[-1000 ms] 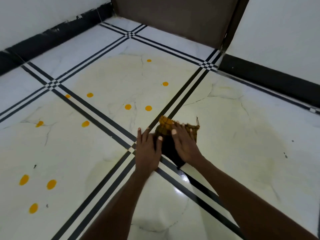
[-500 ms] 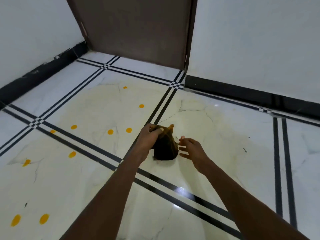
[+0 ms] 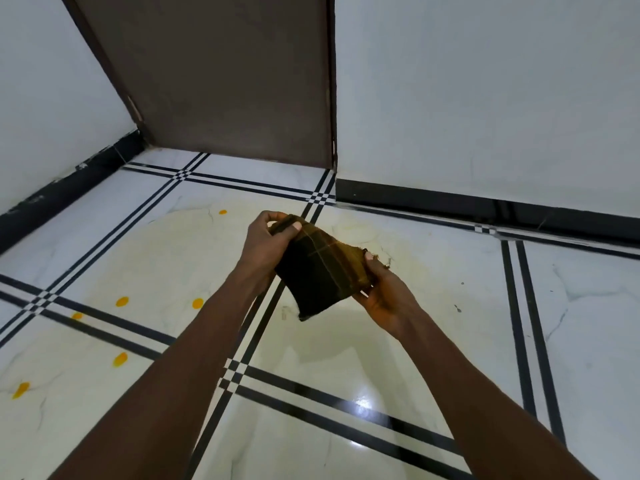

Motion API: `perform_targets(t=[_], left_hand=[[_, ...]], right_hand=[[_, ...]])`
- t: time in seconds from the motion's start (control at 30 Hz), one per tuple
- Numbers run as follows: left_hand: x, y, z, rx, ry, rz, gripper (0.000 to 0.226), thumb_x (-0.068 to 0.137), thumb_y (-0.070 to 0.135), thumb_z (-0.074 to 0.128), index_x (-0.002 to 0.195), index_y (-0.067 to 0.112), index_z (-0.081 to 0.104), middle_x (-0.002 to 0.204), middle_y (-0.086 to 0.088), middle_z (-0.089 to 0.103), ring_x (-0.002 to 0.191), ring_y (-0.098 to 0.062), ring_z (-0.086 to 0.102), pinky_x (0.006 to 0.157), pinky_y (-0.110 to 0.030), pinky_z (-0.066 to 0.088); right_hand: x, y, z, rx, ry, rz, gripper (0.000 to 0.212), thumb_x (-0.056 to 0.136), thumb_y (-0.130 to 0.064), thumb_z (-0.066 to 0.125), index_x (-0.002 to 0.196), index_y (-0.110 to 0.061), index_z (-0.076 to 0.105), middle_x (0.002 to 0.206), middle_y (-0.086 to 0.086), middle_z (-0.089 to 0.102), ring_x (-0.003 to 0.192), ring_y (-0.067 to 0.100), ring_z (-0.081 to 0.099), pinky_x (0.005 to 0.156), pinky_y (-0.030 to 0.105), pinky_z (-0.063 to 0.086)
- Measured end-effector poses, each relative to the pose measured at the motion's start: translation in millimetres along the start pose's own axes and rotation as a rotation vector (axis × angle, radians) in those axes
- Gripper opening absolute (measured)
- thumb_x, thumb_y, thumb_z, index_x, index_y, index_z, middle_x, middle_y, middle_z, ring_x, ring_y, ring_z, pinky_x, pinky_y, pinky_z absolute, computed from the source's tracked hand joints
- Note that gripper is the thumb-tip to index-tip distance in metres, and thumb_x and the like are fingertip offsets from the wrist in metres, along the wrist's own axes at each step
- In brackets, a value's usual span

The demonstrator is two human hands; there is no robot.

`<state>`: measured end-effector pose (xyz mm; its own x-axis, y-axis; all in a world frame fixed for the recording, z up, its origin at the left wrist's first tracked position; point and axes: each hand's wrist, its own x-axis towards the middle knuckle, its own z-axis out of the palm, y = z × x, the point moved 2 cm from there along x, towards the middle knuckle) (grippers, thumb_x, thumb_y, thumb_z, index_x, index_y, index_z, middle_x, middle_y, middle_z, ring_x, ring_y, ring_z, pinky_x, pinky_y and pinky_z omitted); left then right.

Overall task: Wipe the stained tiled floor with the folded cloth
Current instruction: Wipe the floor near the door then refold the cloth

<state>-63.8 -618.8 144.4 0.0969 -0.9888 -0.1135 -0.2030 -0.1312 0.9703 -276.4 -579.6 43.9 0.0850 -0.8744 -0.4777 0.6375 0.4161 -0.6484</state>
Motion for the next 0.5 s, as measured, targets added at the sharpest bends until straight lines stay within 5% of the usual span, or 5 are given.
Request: perform_targets(t=[0.17,0.33,0.5], left_hand=[[3,-27,15,0.351,0.055,0.171,0.047,0.092,0.029,0.076,0.132,0.015,0.057,0.128,0.007,0.057,0.122,-0.013,0.050,0.102,-0.032,0.045],[-22,-66,53,0.448,-0.178,0.206,0.023,0.084,0.030,0.084,0.098,0.017,0.071,0.096,0.004,0.072,0.092,-0.013,0.066,0.075,-0.021,0.049],[-30,-81,76,0.404,-0.219,0.109,0.026,0.086,0.029,0.082,0.105,0.012,0.073,0.098,-0.001,0.075,0.083,-0.011,0.070,0.073,-0.018,0.054]], right_hand=[[-2,-14,-5,-0.003,0.026,-0.006,0.022,0.104,-0.016,0.061,0.125,-0.012,0.066,0.118,0.015,0.075,0.106,0.028,0.075,0.083,0.041,0.066],[-4,-6,-9,-0.064,0.077,0.020,0.021,0.104,-0.010,0.059,0.123,-0.008,0.067,0.109,0.013,0.078,0.101,0.028,0.077,0.079,0.036,0.067],[-1,-15,-13,-0.171,0.069,-0.022,0.022,0.106,-0.014,0.057,0.123,-0.006,0.068,0.114,0.016,0.078,0.108,0.030,0.076,0.087,0.036,0.065]])
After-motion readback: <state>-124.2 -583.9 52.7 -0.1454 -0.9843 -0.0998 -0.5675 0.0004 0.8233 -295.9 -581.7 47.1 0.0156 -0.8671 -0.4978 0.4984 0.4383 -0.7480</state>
